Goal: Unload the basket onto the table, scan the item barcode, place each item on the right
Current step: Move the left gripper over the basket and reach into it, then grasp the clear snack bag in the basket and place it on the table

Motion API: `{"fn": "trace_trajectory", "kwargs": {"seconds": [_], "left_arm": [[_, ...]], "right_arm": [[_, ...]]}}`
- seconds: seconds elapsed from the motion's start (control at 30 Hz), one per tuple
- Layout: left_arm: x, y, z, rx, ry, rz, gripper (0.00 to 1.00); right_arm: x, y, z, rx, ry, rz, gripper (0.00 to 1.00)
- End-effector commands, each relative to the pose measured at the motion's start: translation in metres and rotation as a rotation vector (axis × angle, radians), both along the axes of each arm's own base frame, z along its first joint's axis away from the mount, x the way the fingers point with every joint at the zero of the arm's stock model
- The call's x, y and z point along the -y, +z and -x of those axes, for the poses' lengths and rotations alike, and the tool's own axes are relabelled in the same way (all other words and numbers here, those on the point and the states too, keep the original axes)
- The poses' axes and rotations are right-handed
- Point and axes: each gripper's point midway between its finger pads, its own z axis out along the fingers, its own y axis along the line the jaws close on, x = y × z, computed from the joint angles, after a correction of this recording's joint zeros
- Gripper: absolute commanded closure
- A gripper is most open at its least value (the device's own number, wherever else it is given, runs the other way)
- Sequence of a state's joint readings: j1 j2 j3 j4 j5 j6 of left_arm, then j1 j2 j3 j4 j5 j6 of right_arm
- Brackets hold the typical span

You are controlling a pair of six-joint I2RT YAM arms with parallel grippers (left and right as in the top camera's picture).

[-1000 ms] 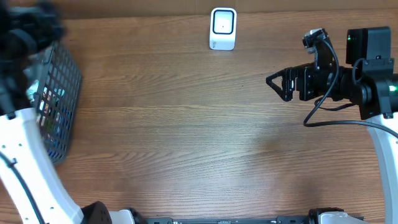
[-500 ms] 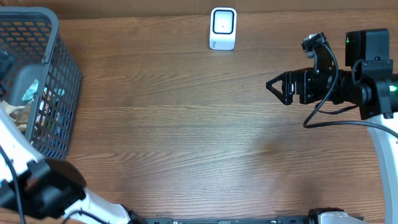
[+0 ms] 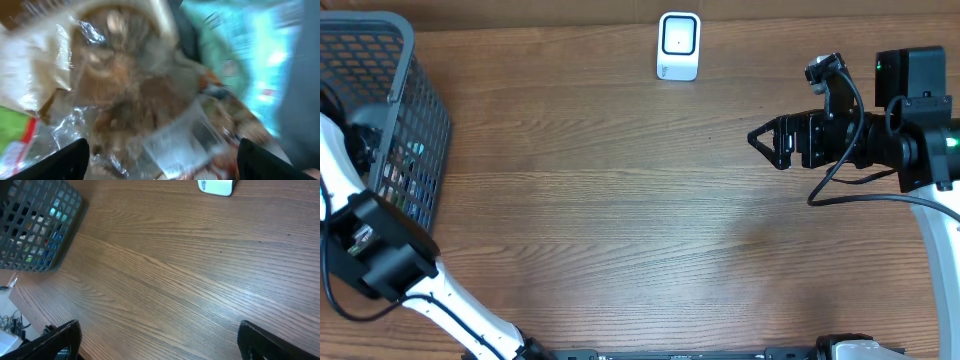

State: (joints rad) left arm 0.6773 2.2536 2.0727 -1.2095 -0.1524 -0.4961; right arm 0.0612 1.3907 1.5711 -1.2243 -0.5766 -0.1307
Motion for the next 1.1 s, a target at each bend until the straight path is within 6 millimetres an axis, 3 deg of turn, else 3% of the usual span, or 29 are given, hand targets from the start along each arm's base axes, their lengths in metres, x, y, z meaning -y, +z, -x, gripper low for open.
{"fn": "trace_trajectory", "kwargs": {"seconds": [0.0, 0.13, 0.23, 0.27, 0.3, 0.47, 0.6, 0.7, 0.87, 0.97, 1.07], "left_arm": [[-0.008, -0.027, 0.011, -0.056, 0.048, 0.029, 0.17], [-0.010, -0.043, 0.017, -0.084, 0.063, 0.055, 0.25], [-0.010, -0.045, 0.017, -0.087, 0.063, 0.058, 0.53], [-0.010, -0.045, 0.017, -0.085, 0.063, 0.060, 0.69], [-0.009, -0.045, 0.017, -0.085, 0.062, 0.061, 0.96], [-0.005, -0.042, 0.015, -0.073, 0.054, 0.080, 0.96], [-0.004, -0.019, 0.008, -0.017, 0.049, 0.066, 0.96], [-0.005, 0.037, 0.002, 0.090, 0.041, -0.007, 0.96], [0.002, 0.125, 0.011, 0.241, 0.036, -0.130, 0.96], [0.007, 0.162, 0.018, 0.303, 0.036, -0.186, 0.96], [0.006, 0.175, 0.026, 0.309, 0.051, -0.223, 0.96]], "right_arm": [[-0.003, 0.010, 0.000, 0.025, 0.008, -0.013, 0.00], [-0.003, 0.008, -0.002, 0.017, 0.008, -0.013, 0.00], [-0.003, 0.004, -0.004, 0.004, 0.008, -0.013, 0.00], [-0.003, 0.003, -0.005, -0.002, 0.008, -0.013, 0.00], [-0.003, 0.001, -0.006, -0.007, 0.008, -0.012, 0.00], [-0.003, 0.000, -0.007, -0.011, 0.008, -0.012, 0.00], [-0.003, 0.000, -0.007, -0.011, 0.008, -0.012, 0.00], [-0.003, 0.000, -0.007, -0.010, 0.008, -0.012, 0.00], [-0.003, 0.000, -0.007, -0.011, 0.008, -0.012, 0.00], [-0.003, 0.000, -0.007, -0.011, 0.008, -0.012, 0.00], [-0.003, 0.000, -0.007, -0.012, 0.008, -0.012, 0.00]]}}
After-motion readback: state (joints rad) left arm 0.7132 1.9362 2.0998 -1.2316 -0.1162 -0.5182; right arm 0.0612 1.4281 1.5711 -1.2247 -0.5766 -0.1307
